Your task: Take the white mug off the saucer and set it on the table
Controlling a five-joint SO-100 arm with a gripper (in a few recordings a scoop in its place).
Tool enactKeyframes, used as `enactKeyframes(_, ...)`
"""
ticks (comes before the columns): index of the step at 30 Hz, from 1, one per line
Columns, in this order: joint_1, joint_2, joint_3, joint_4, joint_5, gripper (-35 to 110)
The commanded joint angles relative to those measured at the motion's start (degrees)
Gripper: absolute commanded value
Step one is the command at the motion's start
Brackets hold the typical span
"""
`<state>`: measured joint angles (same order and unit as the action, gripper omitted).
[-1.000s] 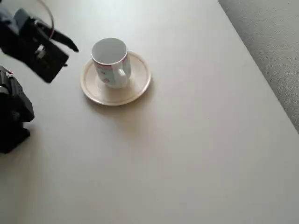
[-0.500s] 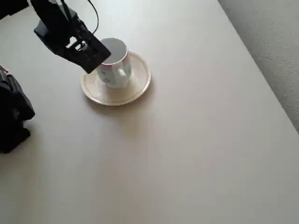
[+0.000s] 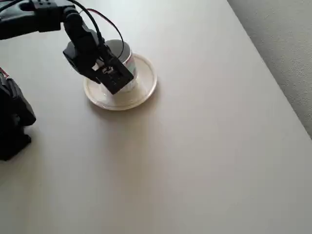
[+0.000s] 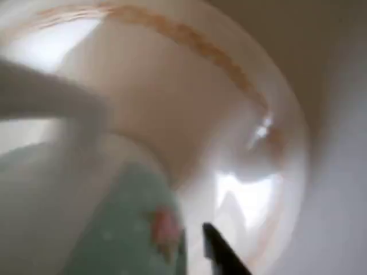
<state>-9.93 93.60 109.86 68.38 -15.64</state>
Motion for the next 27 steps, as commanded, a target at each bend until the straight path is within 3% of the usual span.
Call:
enactKeyframes(1,0.6,-2.9,-0.1,-3.0,0.5,2)
enactKeyframes(14,3.9,8.3,-0.6,-1.4,4.4,-2)
enactKeyframes(27,7.8,33.6,-11.4,14.6,8.4,-2)
